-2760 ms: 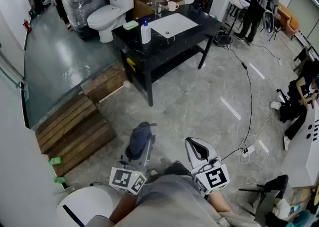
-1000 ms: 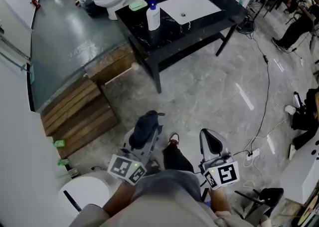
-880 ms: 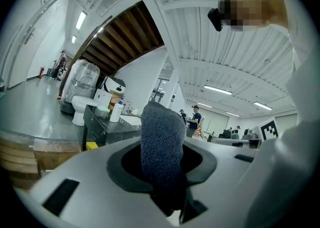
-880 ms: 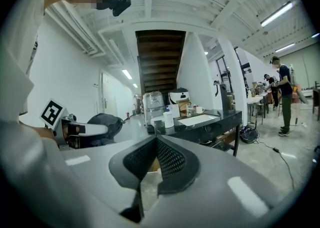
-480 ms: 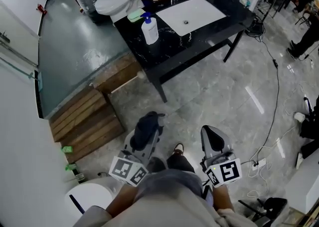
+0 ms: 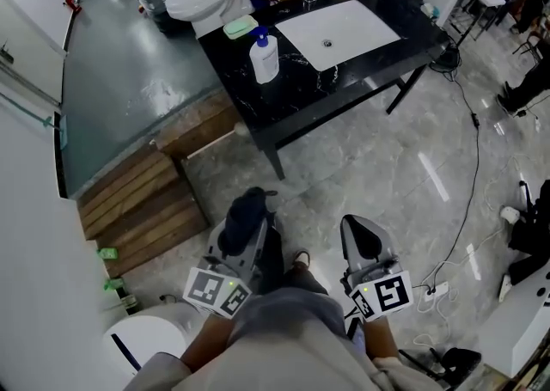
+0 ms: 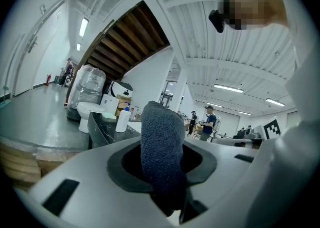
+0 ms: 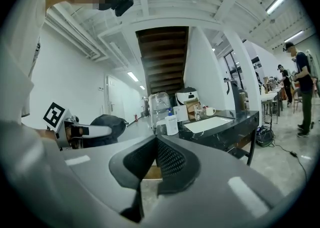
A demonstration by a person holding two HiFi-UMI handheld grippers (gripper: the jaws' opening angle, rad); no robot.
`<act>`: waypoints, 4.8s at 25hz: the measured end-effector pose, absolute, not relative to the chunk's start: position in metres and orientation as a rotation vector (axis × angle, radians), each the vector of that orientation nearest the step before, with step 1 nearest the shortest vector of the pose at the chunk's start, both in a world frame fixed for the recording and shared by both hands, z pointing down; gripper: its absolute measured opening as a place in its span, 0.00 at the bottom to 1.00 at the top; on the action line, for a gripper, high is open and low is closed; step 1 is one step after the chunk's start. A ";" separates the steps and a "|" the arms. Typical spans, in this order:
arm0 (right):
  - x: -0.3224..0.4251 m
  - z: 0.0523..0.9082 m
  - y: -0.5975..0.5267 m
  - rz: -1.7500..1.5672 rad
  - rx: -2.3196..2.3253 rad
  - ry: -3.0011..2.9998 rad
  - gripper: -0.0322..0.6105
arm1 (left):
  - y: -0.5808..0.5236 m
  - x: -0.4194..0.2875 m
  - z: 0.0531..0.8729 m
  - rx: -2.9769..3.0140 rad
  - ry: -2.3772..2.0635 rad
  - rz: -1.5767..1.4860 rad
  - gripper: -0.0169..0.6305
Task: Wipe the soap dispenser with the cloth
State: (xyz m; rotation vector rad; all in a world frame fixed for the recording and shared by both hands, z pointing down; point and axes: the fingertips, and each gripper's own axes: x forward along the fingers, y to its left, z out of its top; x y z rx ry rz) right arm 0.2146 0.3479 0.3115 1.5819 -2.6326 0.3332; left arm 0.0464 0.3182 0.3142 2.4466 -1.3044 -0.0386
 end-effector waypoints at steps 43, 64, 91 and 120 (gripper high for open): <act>0.088 0.252 0.137 0.075 1.508 -2.593 0.05 | 0.086 -0.039 0.283 2.543 -1.106 -0.250 0.21; 0.115 0.291 0.060 0.211 1.374 -2.605 0.05 | 0.021 -0.006 0.315 2.462 -1.147 -0.126 0.21; 0.088 0.291 -0.088 0.152 0.756 -2.856 0.29 | -0.058 0.026 0.330 2.326 -1.433 0.115 0.21; 0.061 0.312 -0.105 0.073 0.852 -2.560 0.32 | -0.103 0.023 0.366 2.714 -0.778 0.229 0.22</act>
